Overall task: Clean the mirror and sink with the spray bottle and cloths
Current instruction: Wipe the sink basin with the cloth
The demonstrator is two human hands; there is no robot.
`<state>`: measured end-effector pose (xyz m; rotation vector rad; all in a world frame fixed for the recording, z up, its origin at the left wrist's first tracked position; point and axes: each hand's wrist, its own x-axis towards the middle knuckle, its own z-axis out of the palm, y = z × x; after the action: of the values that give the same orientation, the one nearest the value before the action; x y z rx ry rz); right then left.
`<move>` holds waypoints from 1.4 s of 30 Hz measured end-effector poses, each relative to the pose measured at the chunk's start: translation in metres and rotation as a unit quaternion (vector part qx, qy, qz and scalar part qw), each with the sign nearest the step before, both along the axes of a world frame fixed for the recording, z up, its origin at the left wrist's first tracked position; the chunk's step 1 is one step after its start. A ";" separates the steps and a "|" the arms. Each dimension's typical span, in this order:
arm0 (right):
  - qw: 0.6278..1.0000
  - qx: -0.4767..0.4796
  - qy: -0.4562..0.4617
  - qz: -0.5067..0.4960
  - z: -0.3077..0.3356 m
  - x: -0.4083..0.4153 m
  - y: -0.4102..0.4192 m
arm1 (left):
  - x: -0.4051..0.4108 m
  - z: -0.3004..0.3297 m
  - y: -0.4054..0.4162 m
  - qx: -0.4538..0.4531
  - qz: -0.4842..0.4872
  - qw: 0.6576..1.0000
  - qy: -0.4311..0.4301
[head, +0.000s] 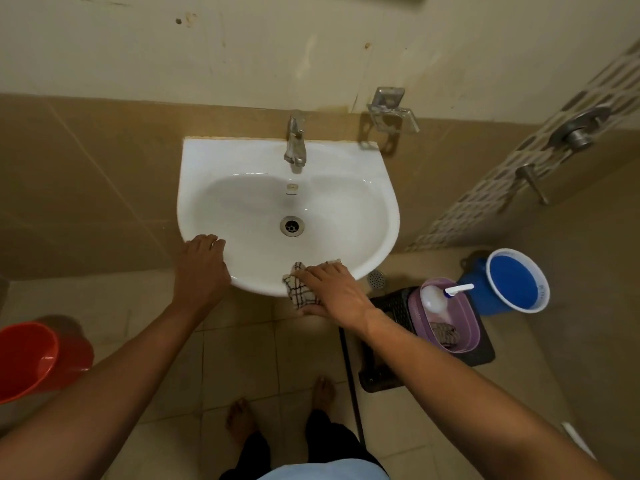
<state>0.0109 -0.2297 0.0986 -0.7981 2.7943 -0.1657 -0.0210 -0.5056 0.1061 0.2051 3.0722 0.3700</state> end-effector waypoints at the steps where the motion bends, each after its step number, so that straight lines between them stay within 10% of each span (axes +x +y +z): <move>1: 1.000 0.001 -0.001 0.000 0.002 -0.002 0.014 | 0.000 0.000 0.005 0.002 0.002 1.000 0.002; 14: 0.991 0.050 -0.072 -0.101 0.003 -0.110 0.152 | 0.004 -0.005 0.041 -0.007 0.093 0.996 -0.007; 34: 0.987 0.152 0.045 -0.016 -0.015 -0.198 0.134 | -0.034 0.003 0.022 -0.002 0.128 0.992 0.009; 42: 0.971 0.137 -0.156 -0.116 -0.005 -0.128 0.084 | -0.084 -0.002 -0.020 -0.032 0.097 0.994 -0.030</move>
<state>-0.1169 -0.1458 0.0933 -0.3452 2.5262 0.0544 -0.1051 -0.5255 0.1042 -0.1072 3.0459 0.2788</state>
